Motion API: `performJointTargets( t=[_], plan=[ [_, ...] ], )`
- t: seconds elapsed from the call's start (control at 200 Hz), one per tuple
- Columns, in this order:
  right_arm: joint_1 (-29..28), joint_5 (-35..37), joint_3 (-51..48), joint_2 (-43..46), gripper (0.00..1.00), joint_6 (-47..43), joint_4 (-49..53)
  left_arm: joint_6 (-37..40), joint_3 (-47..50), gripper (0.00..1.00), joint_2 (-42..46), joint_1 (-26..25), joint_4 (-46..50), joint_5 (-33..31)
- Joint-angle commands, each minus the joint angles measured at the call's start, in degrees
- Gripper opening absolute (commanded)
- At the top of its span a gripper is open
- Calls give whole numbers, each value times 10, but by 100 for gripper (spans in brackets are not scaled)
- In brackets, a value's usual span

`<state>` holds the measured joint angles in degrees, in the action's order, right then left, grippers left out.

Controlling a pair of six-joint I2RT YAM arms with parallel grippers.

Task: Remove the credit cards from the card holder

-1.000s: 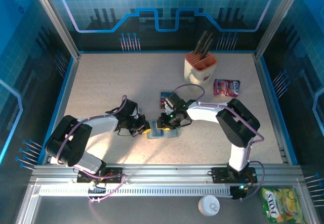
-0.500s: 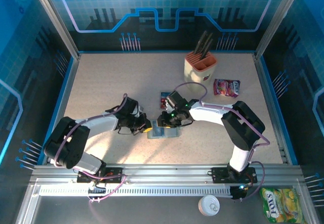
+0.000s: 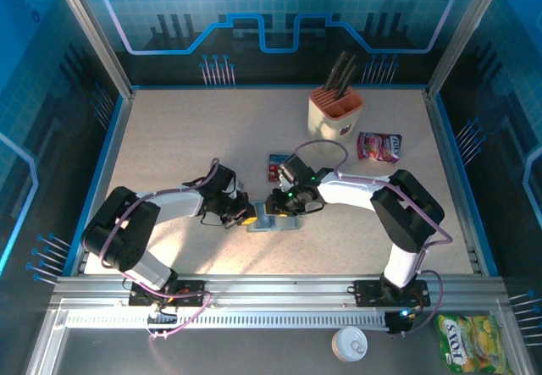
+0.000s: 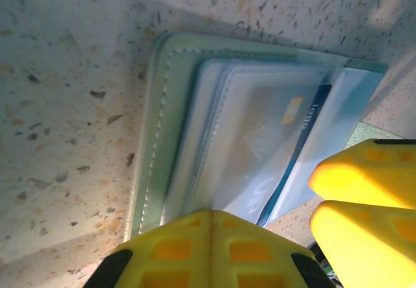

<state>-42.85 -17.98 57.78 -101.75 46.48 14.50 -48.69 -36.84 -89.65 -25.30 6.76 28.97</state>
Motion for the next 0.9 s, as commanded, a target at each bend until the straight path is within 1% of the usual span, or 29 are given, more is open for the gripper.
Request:
performJointTargets(
  t=[0.0,0.535,0.69,0.89],
  plan=[
    [-7,-2,-7,9,33,5,3,23,-9,0,-16,-3,28,-8],
    [-6,-23,-14,-20,34,17,-20,20,-2,0,-19,-3,34,-11],
    [-6,-29,-12,-28,34,21,-26,25,-8,0,-19,-3,53,-20],
    [-6,-23,-14,-25,34,24,-24,26,-8,0,-20,-2,56,-21]
  ],
)
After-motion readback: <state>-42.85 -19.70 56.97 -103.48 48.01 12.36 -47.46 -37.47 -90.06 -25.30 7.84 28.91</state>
